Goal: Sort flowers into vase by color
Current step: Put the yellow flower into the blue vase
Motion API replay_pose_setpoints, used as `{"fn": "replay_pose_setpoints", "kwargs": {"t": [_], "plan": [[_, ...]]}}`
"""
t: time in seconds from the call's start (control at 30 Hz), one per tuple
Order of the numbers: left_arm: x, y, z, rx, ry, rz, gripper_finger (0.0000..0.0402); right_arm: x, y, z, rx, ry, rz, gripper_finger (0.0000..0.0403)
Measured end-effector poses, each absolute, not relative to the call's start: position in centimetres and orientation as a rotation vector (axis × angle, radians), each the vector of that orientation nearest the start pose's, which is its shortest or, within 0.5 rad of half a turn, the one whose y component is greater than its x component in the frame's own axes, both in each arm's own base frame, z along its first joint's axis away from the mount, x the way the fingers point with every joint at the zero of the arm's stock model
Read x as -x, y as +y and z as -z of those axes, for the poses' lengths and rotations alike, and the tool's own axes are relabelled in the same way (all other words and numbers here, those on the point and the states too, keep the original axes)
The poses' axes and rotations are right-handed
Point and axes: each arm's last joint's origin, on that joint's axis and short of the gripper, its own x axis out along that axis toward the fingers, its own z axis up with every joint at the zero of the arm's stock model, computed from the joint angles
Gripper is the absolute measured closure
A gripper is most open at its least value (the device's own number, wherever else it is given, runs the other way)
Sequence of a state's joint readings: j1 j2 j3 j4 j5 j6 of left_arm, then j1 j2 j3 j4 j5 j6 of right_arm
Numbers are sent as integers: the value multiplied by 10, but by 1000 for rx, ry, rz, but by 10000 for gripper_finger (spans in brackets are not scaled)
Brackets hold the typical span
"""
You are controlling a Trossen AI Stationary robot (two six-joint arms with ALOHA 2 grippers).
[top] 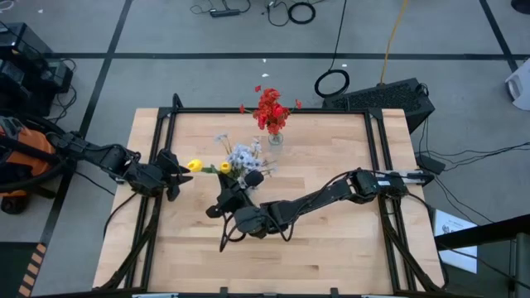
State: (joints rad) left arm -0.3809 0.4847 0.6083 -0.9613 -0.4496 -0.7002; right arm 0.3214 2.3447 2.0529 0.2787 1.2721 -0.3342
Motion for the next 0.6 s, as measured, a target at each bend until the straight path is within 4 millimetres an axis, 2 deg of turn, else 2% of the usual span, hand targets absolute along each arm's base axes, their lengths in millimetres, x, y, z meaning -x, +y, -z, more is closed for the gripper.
{"fn": "replay_pose_setpoints", "kwargs": {"t": [0.33,0.6], "plan": [[-97,-26,-263,338,509,-220,262,-515,141,-279,265,139,931,401],[-105,-29,-277,304,366,-150,262,-514,144,-279,262,135,924,354]]}}
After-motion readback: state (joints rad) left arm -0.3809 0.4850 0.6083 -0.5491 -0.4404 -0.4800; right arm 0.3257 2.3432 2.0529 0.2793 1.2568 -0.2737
